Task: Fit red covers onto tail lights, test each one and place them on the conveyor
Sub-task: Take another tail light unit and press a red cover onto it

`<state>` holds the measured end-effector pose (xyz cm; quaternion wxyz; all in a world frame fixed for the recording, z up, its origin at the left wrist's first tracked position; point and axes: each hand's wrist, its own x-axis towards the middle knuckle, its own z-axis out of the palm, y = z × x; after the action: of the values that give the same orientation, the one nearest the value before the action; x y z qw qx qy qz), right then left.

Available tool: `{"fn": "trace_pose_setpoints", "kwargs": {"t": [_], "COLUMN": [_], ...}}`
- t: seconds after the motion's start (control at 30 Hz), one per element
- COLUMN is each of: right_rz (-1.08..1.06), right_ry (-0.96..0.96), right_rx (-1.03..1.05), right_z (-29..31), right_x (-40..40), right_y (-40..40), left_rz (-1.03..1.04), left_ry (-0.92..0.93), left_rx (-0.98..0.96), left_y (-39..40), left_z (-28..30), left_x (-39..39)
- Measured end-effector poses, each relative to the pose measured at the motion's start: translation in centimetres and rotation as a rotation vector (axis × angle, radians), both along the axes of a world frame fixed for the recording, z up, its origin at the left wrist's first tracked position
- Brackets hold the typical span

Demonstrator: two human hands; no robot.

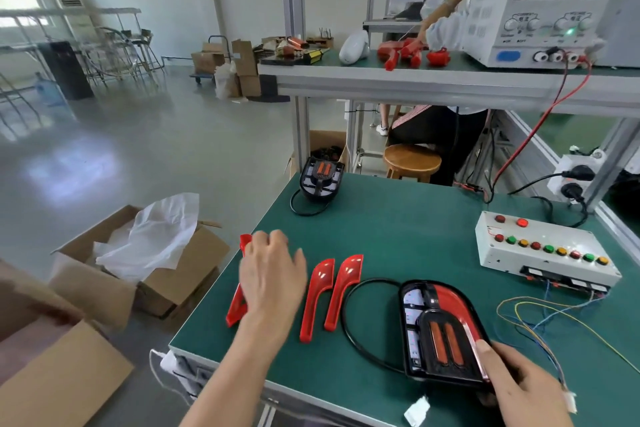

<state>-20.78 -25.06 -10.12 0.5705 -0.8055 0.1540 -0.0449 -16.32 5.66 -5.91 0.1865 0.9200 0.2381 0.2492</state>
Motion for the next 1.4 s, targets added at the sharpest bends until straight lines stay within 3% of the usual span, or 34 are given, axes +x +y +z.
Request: {"fn": "trace_pose_setpoints", "kwargs": {"t": [0.13,0.37,0.53,0.7,0.8,0.93,1.1,1.23,1.4], "right_rz": [0.008,0.006,0.017,0.033,0.041,0.085,0.114,0.117,0.111], "right_ry": [0.007,0.009,0.010,-0.008,0.002,-0.023,-0.044,-0.061,-0.074], "right_rx": [0.008,0.024,0.038,0.048,0.066,0.054,0.046,0.026,-0.005], "right_z": [0.3,0.5,0.4,-0.3,-0.8,-1.1,-1.3,-1.5,-2.0], "right_x": [-0.2,-0.4,-0.3,-0.2,0.0,0.0,-0.3,-0.2,-0.2], "right_y": [0.0,0.0,-0.1,-0.5,-0.7,-0.8,-0.9,-1.1,-1.0], "left_rz": [0.146,0.137,0.126,0.063,-0.100,-0.390,-0.422,-0.462,-0.425], "left_ry": [0.220,0.292,0.215,-0.027,-0.149,-0.210,-0.120,0.005,0.076], "left_rx": [-0.002,-0.056,-0.124,-0.225,-0.448,-0.922,-1.261,-1.186,-0.714], "left_y": [3.7,4.6,4.5,3.6,1.6,-4.2,-11.0,-12.8,-13.0], "left_z": [-0.1,-1.4,-1.7,-0.1,1.8,1.8,-1.4,-2.6,-2.6], "left_x": [-0.6,-0.3,-0.1,-0.6,-1.2,-1.7,-2.0,-2.4,-3.1]}}
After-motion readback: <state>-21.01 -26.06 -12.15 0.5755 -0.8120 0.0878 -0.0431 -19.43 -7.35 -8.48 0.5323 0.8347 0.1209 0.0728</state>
